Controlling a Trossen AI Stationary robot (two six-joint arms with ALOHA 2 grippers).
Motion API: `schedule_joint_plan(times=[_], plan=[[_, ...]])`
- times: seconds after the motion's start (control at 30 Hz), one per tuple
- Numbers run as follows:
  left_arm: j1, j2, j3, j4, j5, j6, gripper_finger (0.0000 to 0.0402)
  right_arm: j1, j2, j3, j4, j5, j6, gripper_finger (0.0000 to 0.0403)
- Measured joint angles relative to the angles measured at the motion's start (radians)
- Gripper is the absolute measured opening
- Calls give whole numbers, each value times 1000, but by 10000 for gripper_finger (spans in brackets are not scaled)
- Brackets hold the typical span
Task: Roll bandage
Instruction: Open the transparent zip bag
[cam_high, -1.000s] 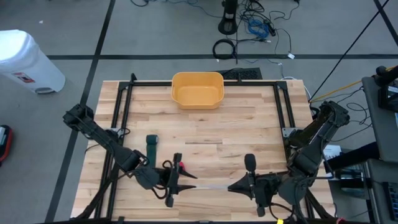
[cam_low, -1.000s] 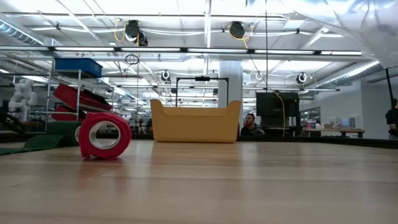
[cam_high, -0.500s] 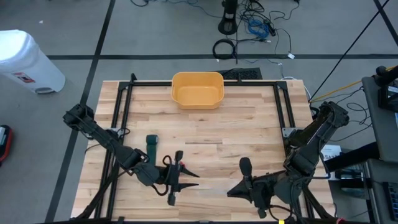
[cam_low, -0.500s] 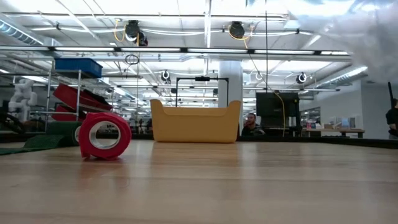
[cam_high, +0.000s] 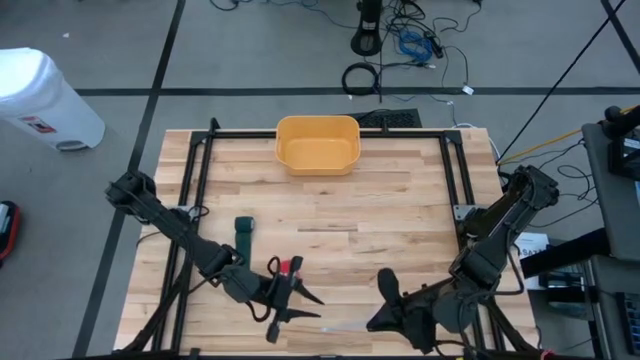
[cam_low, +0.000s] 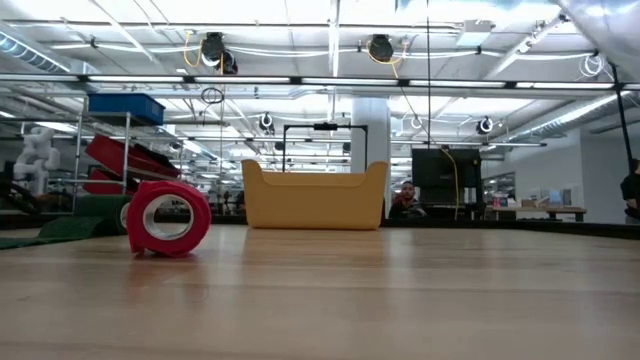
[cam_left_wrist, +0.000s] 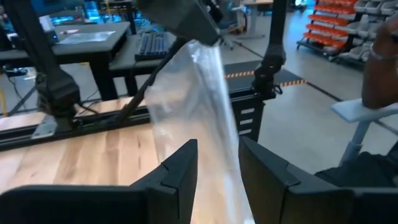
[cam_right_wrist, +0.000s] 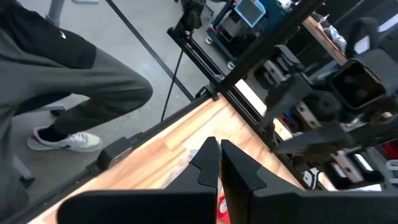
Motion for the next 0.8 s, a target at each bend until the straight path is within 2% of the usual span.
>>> schedule_joint_plan(times=[0.3,0.63,0.8], plan=[[22,85,0,122,7,1,122,-4,1,0,-5,5,6,0],[71,179,67,109,-1,1,122,-4,2,0,-21,7,18,0],[81,186,73,105,-14,1,122,-4,2,0,-26,7,30,0]])
